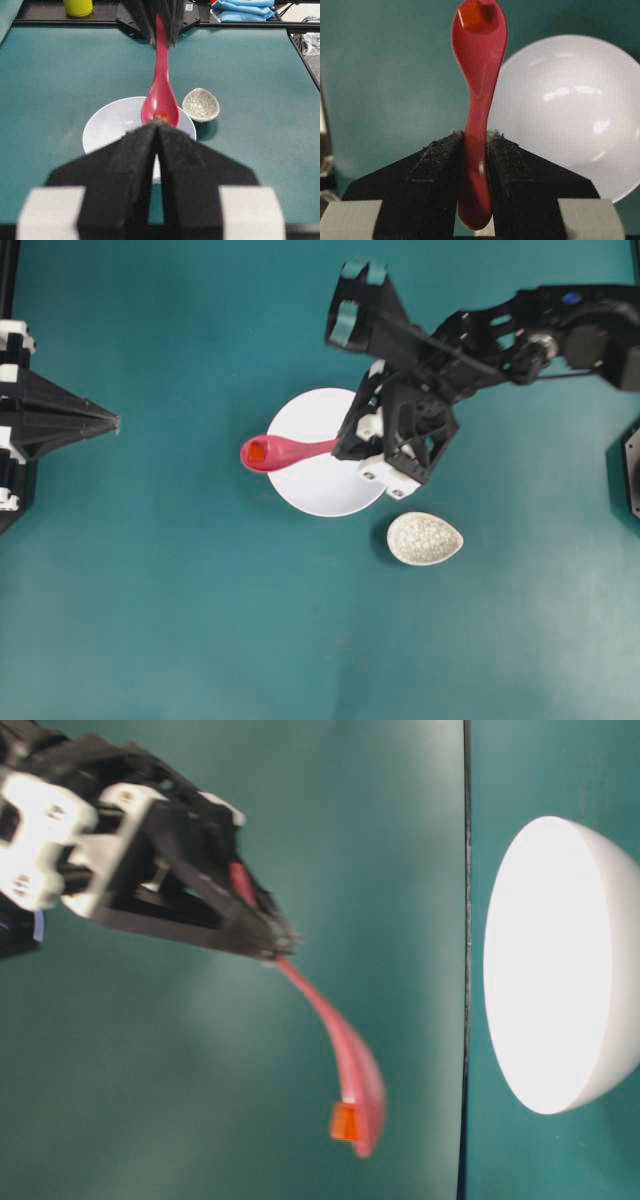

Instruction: Grip the spoon and scoop the red block from the bowl with right arm.

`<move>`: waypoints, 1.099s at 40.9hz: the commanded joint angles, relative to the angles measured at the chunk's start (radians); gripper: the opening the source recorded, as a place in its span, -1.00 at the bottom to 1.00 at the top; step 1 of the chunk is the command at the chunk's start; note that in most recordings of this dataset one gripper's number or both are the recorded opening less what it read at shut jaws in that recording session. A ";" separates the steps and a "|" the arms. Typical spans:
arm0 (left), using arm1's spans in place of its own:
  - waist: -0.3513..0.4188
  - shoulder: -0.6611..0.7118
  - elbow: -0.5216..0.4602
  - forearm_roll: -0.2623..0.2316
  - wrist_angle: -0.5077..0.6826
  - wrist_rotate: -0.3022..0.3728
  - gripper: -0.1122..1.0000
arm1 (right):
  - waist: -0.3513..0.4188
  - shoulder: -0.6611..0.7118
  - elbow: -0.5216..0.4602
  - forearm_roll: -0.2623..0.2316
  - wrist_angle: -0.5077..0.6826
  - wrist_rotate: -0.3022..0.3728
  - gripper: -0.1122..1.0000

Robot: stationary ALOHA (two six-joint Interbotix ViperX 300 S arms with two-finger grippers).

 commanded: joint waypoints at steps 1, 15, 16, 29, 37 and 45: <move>0.000 0.003 -0.031 0.002 -0.003 0.000 -0.80 | -0.002 -0.071 -0.003 0.006 -0.020 0.003 -0.40; -0.012 -0.008 -0.032 0.002 0.020 -0.011 -0.80 | -0.002 -0.259 0.143 0.000 -0.184 -0.002 -0.40; -0.015 -0.011 -0.034 0.002 0.023 -0.011 -0.80 | -0.002 -0.276 0.153 -0.002 -0.196 -0.003 -0.39; -0.043 -0.046 -0.043 0.002 0.064 -0.012 -0.80 | -0.002 -0.371 0.210 -0.002 -0.255 0.003 -0.40; -0.055 -0.061 -0.049 0.002 0.075 -0.012 -0.80 | -0.002 -0.370 0.210 -0.002 -0.261 0.003 -0.40; -0.060 -0.060 -0.049 0.002 0.078 -0.012 -0.80 | -0.002 -0.370 0.210 0.002 -0.279 0.003 -0.39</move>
